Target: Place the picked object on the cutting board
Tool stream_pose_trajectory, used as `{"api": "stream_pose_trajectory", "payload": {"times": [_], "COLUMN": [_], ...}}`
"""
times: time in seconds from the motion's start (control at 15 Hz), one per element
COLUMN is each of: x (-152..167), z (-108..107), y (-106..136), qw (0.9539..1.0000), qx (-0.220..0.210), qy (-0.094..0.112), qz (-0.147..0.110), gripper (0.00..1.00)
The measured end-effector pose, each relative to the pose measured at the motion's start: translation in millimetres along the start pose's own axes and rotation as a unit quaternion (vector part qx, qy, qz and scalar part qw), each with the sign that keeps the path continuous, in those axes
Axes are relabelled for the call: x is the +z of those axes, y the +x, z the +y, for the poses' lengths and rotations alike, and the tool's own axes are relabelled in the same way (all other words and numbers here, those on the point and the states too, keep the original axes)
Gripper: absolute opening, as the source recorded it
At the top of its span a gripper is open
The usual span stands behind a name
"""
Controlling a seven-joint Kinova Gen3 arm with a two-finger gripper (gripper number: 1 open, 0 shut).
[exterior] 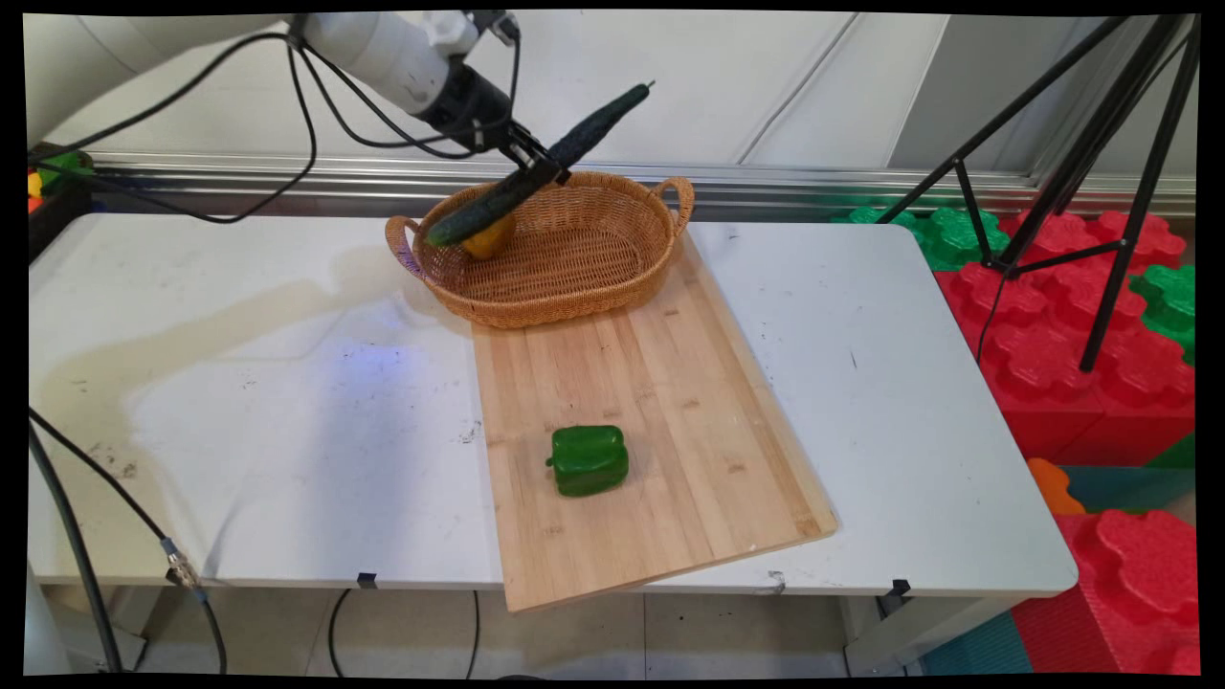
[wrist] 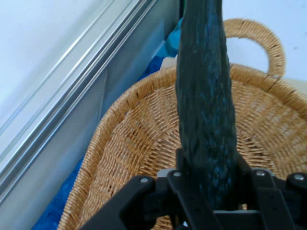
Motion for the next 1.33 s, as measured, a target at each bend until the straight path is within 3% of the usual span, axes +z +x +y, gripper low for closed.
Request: {"api": "stream_pose_trajectory", "payload": {"times": [0.33, 0.73, 1.33], "x": [-46, -86, -87], "z": [14, 47, 101], "y": [4, 4, -4], "qw": [0.9994, 0.9968, 0.9908], "qx": [0.015, 0.029, 0.047], "qy": [-0.027, -0.072, -0.126], "qz": [0.014, 0.019, 0.007], "gripper": [0.0, 0.0, 0.0]}}
